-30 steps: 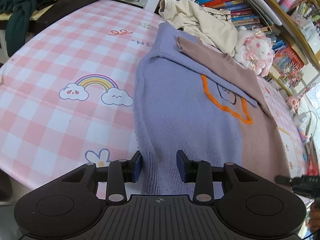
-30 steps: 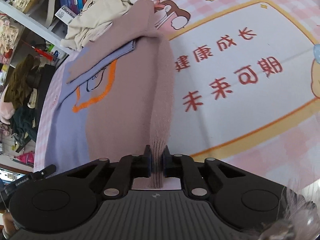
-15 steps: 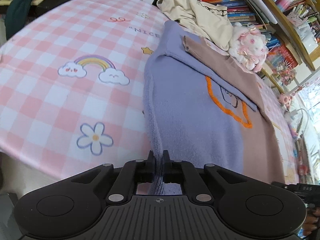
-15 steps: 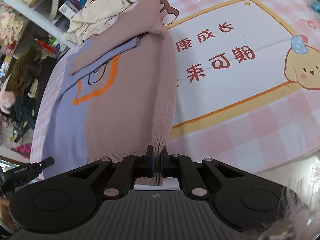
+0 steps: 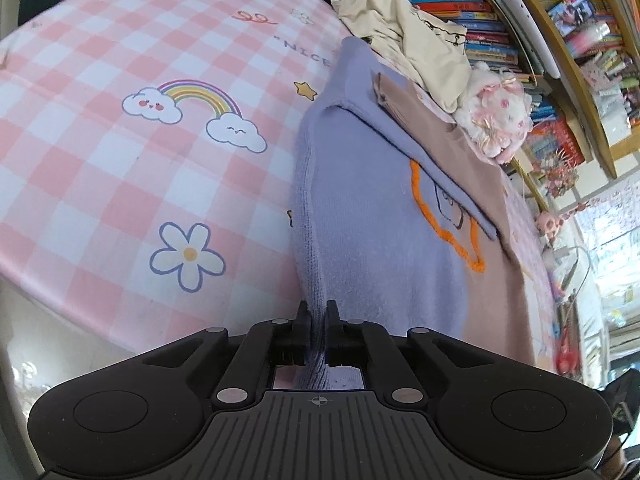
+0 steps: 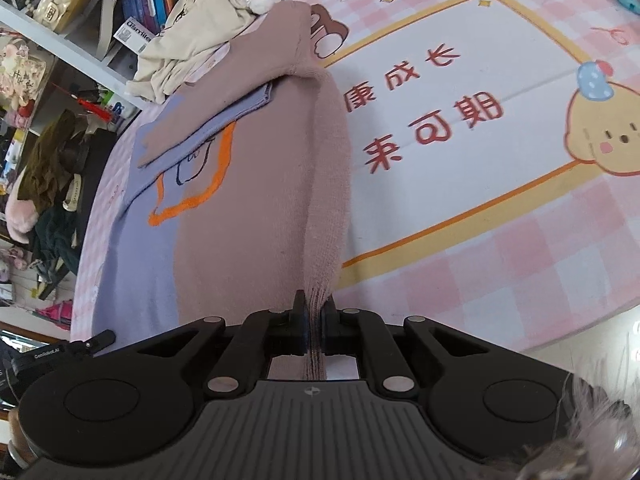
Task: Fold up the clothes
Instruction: 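Lift the hem with both tools and fold it up toward the collar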
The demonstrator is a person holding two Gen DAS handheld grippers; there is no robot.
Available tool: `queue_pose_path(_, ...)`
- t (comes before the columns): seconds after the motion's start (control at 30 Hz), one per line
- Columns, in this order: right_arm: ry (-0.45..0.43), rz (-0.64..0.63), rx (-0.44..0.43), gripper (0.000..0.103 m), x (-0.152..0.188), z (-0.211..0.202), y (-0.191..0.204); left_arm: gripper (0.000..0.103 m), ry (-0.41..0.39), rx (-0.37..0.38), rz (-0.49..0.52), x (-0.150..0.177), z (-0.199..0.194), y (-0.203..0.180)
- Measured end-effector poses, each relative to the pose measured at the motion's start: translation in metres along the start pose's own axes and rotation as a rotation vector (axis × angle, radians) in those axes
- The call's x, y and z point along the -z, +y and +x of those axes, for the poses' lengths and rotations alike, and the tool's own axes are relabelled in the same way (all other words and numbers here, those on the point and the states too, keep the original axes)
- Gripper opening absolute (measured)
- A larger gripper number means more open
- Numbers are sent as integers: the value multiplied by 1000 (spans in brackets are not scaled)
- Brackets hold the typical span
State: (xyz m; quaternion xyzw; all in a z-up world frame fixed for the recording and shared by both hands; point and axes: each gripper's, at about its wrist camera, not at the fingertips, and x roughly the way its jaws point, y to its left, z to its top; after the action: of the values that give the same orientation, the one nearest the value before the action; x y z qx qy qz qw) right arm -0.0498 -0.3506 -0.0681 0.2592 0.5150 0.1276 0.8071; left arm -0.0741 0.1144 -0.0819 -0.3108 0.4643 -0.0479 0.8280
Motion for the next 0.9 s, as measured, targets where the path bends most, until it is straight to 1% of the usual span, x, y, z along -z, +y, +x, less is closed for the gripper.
queue_pose_path(0.1, -12, 2, -3, 6, 3, -11, -4, 4, 4, 0, 20, 5, -3, -7)
queue_pose_path(0.23, -15, -1, -14, 6, 9, -28, -10, 4, 14, 25, 7, 16, -10, -10)
queue_pose_path(0.57, 27, 3, -49, 6, 37, -57, -28, 4, 22, 60, -6, 49, -39, -17)
queue_pose_path(0.63, 36, 2, -58, 6, 41, -62, -33, 4, 27, 51, 15, 56, -42, -18)
queue_pose_path(0.8, 70, 6, -71, 6, 53, -68, -46, 4, 50, 29, -10, 78, -43, -17)
queue_pose_path(0.87, 83, 10, -78, 6, 57, -70, -52, 4, 49, 35, -19, 84, -47, -18)
queue_pose_path(0.9, 85, 16, -89, 6, 58, -72, -54, 4, 40, 56, -30, 85, -50, -19)
